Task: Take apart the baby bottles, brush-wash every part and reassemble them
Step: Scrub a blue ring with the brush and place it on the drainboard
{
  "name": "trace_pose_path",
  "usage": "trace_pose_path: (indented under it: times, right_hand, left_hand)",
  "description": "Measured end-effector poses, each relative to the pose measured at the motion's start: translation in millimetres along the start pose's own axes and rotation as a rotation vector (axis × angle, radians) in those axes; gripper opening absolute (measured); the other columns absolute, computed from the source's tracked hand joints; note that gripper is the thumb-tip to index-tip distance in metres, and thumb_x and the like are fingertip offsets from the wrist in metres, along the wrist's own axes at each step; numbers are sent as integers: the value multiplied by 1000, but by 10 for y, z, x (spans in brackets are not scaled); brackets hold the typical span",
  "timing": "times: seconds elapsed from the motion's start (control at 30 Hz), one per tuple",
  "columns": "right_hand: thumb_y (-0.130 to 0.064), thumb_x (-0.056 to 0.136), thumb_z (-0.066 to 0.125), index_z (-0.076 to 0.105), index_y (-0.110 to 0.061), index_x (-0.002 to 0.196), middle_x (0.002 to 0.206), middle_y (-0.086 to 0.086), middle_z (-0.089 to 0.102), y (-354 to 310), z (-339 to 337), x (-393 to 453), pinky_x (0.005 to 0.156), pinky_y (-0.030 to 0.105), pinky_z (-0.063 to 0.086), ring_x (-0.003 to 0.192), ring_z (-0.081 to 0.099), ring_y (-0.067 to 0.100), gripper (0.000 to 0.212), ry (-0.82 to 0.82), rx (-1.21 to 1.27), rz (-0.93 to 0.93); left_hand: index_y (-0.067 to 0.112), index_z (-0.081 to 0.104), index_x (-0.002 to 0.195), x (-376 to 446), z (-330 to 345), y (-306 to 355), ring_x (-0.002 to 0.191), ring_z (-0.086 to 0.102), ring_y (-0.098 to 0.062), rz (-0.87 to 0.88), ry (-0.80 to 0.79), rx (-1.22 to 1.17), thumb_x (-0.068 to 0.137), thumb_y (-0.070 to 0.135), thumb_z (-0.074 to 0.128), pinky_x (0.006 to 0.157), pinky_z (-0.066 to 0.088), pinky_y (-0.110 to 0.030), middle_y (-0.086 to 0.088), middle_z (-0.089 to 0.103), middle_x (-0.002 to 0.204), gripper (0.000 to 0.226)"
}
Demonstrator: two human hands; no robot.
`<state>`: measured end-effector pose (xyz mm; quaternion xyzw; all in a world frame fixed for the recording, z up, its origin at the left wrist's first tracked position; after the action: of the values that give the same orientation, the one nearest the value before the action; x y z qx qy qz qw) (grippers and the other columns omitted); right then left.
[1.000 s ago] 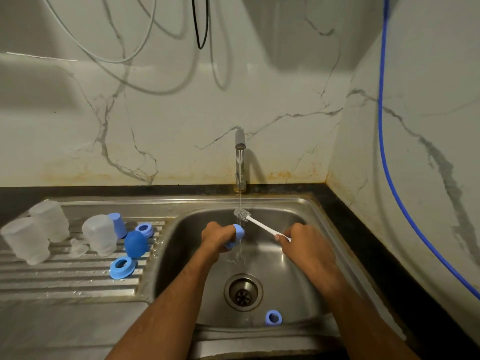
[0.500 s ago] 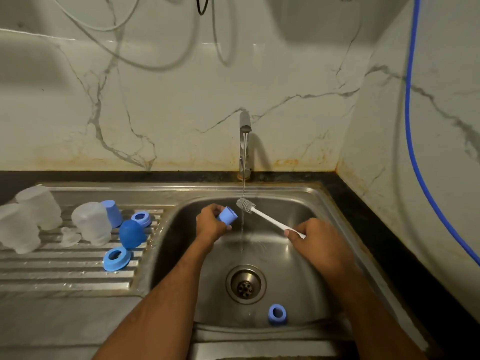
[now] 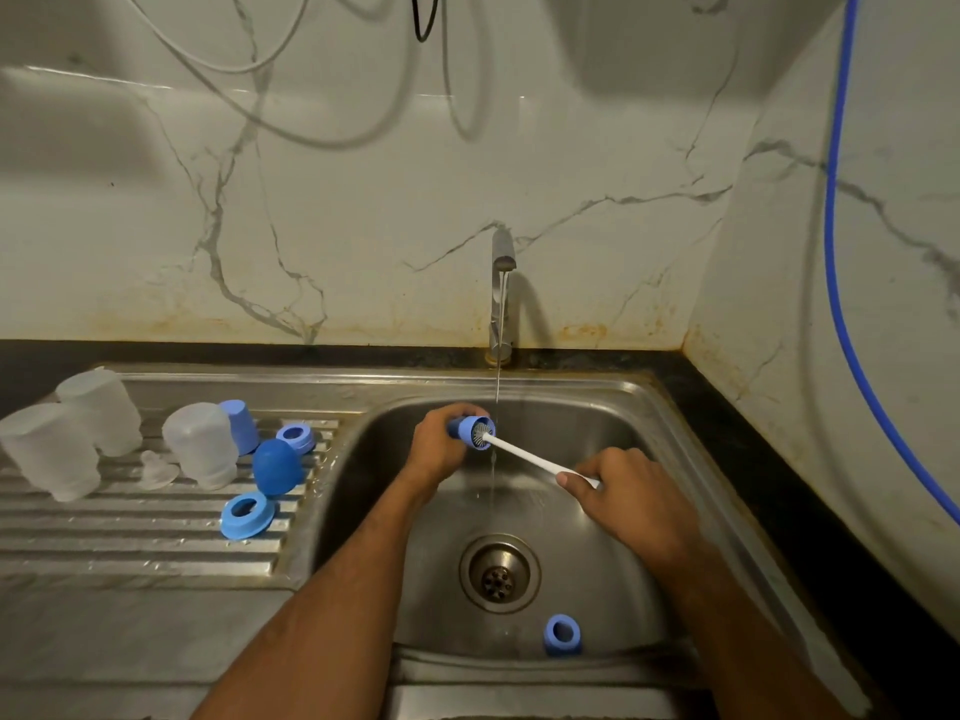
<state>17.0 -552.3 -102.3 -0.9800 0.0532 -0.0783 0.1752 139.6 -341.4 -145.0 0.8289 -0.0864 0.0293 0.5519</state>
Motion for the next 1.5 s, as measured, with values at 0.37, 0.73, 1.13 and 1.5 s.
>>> trace_pose_path:
  times: [0.37, 0.73, 1.13, 1.5]
  right_hand:
    - [-54, 102, 51, 75, -26, 111, 82, -4, 72, -106, 88, 45, 71, 30, 59, 71, 66, 9, 38, 45, -9, -121]
    - [-48, 108, 37, 65, -27, 107, 76, -7, 58, -240, 111, 41, 54, 19, 36, 63, 55, 7, 35, 106, -159, -176]
    - [-47, 103, 52, 70, -23, 90, 69, -3, 62, -188, 175, 26, 58, 28, 51, 62, 61, 11, 33, -9, 61, -191]
    - [-46, 101, 58, 76, -24, 113, 81, -3, 72, -14, 32, 87, 68, 29, 57, 72, 66, 9, 31, 101, 143, -117]
  left_hand:
    - [-5, 66, 116, 6, -48, -174, 98, 71, -29, -462, 155, -1037, 89, 11, 72, 89, 59, -42, -23, 67, 113, 32]
    - [-8, 60, 120, 53, -27, -162, 102, 70, -31, -553, 154, -1124, 90, 6, 70, 81, 61, -46, -28, 64, 119, 35]
    - [-3, 57, 119, 79, -67, -108, 110, 69, -32, -495, 150, -1159, 88, 10, 73, 77, 63, -41, -27, 61, 126, 37]
    - [-6, 56, 125, 94, -51, -80, 109, 70, -34, -491, 61, -1124, 88, 11, 73, 86, 60, -49, -29, 63, 125, 44]
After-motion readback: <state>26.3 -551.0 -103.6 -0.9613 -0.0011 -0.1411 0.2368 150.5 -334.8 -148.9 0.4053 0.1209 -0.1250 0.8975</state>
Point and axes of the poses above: each hand's wrist, its own x-axis towards the middle knuckle, its own z-axis out of the palm, y = z × x, the point moved 5 cm from there along x, towards the middle knuckle
